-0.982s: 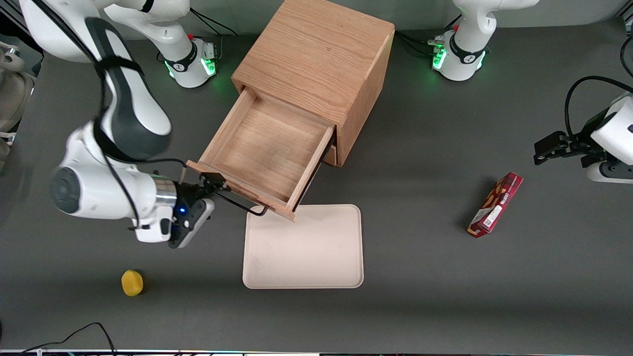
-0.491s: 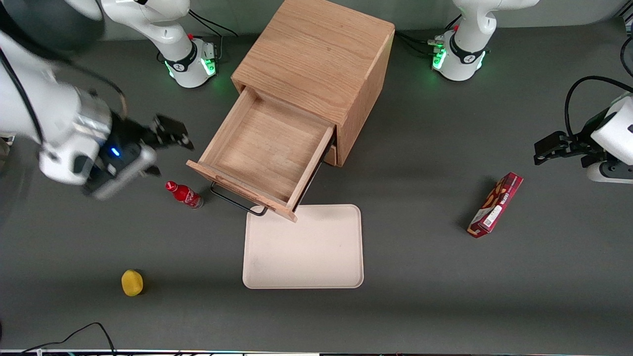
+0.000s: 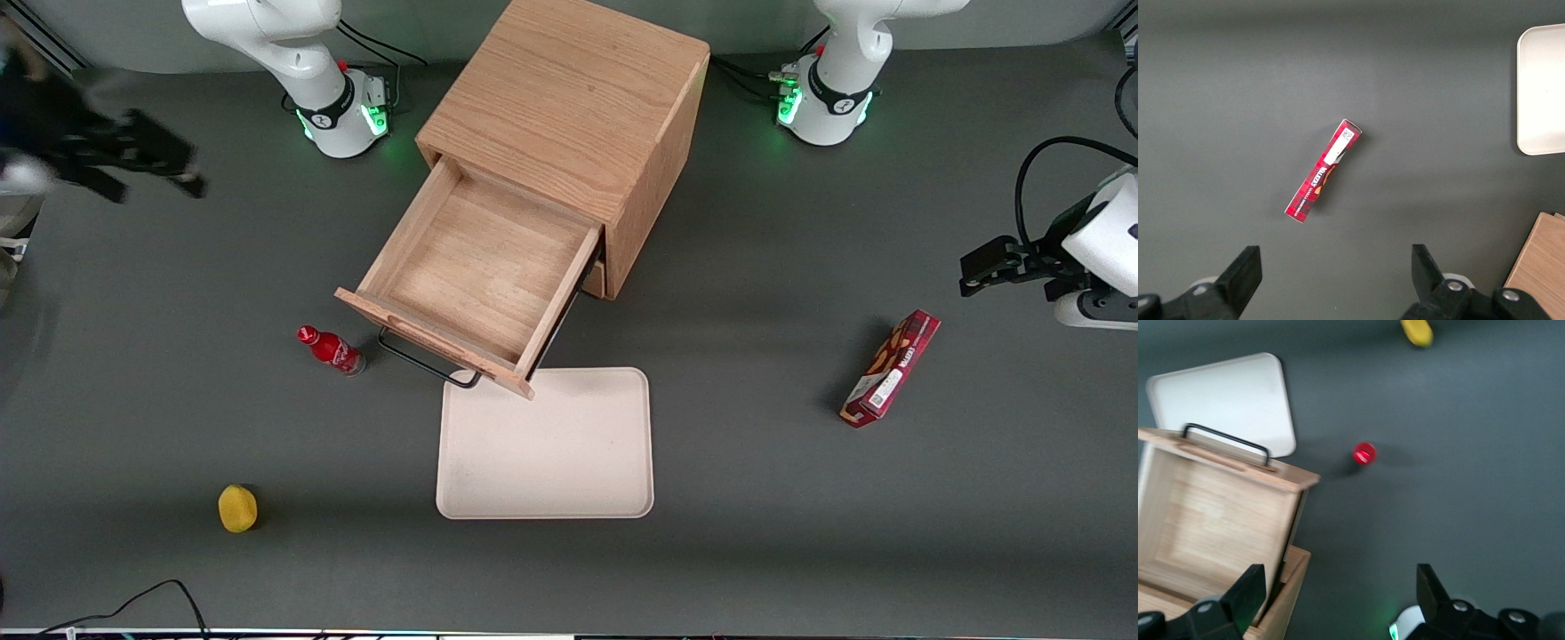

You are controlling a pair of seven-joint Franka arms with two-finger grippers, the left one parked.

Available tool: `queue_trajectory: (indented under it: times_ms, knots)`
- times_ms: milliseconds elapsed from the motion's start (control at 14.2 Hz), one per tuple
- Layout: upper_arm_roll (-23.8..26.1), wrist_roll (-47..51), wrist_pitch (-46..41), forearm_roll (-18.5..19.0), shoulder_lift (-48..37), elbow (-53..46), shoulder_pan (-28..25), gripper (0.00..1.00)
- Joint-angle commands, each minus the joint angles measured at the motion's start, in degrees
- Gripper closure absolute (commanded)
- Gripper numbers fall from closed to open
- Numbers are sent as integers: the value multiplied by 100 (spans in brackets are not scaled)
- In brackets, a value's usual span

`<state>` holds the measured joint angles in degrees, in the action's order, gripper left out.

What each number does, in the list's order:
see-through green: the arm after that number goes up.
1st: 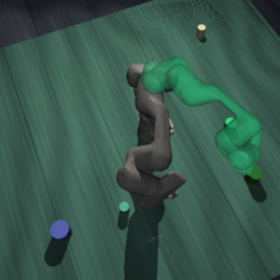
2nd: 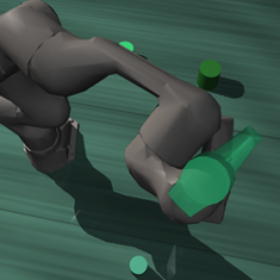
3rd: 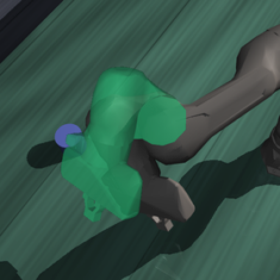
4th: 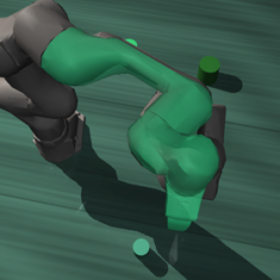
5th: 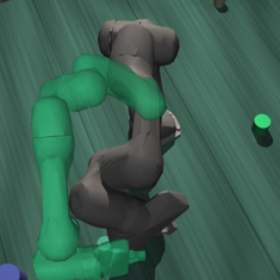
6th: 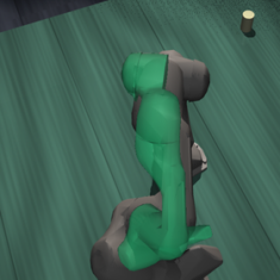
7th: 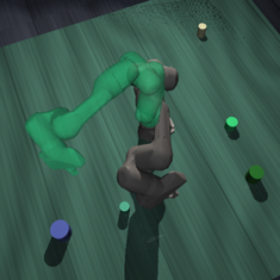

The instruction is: Open upper drawer

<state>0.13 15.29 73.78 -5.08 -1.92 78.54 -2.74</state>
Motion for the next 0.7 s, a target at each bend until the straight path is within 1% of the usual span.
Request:
queue_trajectory:
  times_ms: [0, 140, 211, 281, 351, 491, 632]
  knots:
    - [5, 273, 764, 200, -1103, 1760, -52, 0]
    - [-40, 264, 1514, 200, -1582, 2662, -51, 0]
    - [-40, 246, 1822, 209, -1714, 2971, -51, 0]
    - [-40, 246, 2033, 305, -1750, 3157, -51, 0]
    - [-40, 246, 2114, 393, -1742, 3176, -60, 0]
    - [-31, 211, 2053, 543, -1550, 2835, -95, 0]
    - [-31, 272, 2053, 543, -1452, 2641, -87, 0]
